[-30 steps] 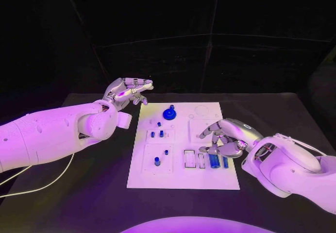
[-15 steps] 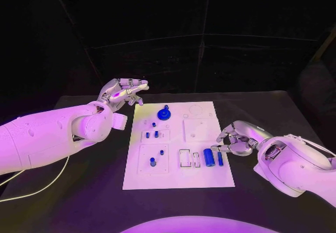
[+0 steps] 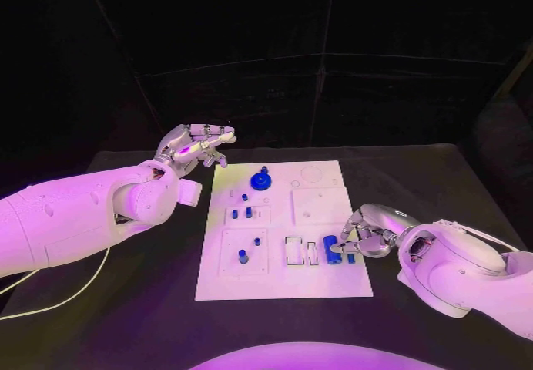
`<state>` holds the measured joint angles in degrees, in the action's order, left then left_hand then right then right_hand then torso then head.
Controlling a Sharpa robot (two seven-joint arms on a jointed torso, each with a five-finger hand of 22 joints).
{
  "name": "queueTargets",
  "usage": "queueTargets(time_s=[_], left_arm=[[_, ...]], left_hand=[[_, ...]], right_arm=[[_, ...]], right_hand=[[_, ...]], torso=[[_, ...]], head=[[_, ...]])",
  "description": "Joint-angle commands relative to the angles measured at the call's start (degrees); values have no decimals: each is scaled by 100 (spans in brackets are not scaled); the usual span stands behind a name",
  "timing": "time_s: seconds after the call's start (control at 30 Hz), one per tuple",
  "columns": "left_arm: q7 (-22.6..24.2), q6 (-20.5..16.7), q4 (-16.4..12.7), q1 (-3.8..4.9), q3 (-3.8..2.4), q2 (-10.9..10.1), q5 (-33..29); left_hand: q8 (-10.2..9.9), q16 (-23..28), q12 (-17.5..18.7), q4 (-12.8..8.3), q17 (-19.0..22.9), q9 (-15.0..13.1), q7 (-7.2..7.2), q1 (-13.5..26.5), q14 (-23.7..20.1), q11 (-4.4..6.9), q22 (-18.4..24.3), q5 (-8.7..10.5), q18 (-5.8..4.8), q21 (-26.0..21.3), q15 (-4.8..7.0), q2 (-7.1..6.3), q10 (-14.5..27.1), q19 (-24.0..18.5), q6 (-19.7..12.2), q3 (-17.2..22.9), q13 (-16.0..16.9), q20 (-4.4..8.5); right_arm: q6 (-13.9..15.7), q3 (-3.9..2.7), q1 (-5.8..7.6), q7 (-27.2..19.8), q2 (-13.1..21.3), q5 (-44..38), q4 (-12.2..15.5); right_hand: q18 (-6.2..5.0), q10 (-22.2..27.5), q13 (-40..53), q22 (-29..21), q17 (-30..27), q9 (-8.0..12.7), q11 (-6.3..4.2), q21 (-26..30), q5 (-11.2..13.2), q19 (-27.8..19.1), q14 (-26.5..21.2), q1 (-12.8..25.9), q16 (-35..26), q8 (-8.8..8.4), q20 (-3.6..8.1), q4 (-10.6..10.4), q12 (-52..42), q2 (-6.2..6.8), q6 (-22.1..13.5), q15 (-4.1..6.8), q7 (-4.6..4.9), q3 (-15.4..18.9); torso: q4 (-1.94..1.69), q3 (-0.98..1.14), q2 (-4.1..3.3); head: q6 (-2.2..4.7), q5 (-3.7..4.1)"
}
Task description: Assemble the parts on the task board
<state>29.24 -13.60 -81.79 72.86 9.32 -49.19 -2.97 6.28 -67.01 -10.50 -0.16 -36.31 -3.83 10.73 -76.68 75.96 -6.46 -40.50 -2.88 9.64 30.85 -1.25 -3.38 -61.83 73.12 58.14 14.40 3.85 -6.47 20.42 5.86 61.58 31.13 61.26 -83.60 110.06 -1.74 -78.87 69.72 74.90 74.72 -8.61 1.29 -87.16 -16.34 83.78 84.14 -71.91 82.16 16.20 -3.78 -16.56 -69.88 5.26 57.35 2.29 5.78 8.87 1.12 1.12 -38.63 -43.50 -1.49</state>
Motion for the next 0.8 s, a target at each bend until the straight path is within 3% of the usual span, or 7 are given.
queueTargets(time_s=[0.03,0.47,0.8], left_arm=[[32,70,-10,9,-4,-1,-11],[43,61,-4,9,-4,4,-11],[38,59,-2,9,-4,0,-11]], left_hand=[[17,17,-26,-4,2,-3,-8,-25,-38,-3,9,-21,79,-25,1,35,22,11,-41,-27,-7,-31],[26,14,-34,-4,-2,-5,-13,-32,-36,1,15,-23,80,-30,2,46,18,14,-36,-26,-5,-31],[26,14,-34,-4,-2,-5,-13,-32,-36,1,15,-23,80,-30,2,46,18,14,-36,-26,-5,-31]], right_arm=[[-257,3,-7,105,-41,-181,-29],[-371,7,-136,109,-308,-332,-207],[-553,7,-227,130,-456,-394,-351]], right_hand=[[56,-56,14,1070,10,-8,-1,-29,34,298,332,22,27,30,-9,-10,-44,-31,41,34,5,36],[59,-87,97,1085,43,-46,-14,-38,31,307,333,-41,44,67,0,0,-102,-118,57,44,-9,33],[60,-109,169,1092,62,-108,-34,-40,-126,309,330,-146,53,127,14,7,-130,-227,107,60,-33,59]], torso=[[-5,-1,-3],[-10,2,-4],[-2,-3,1]], head=[[-10,10],[-27,58],[-42,22]])
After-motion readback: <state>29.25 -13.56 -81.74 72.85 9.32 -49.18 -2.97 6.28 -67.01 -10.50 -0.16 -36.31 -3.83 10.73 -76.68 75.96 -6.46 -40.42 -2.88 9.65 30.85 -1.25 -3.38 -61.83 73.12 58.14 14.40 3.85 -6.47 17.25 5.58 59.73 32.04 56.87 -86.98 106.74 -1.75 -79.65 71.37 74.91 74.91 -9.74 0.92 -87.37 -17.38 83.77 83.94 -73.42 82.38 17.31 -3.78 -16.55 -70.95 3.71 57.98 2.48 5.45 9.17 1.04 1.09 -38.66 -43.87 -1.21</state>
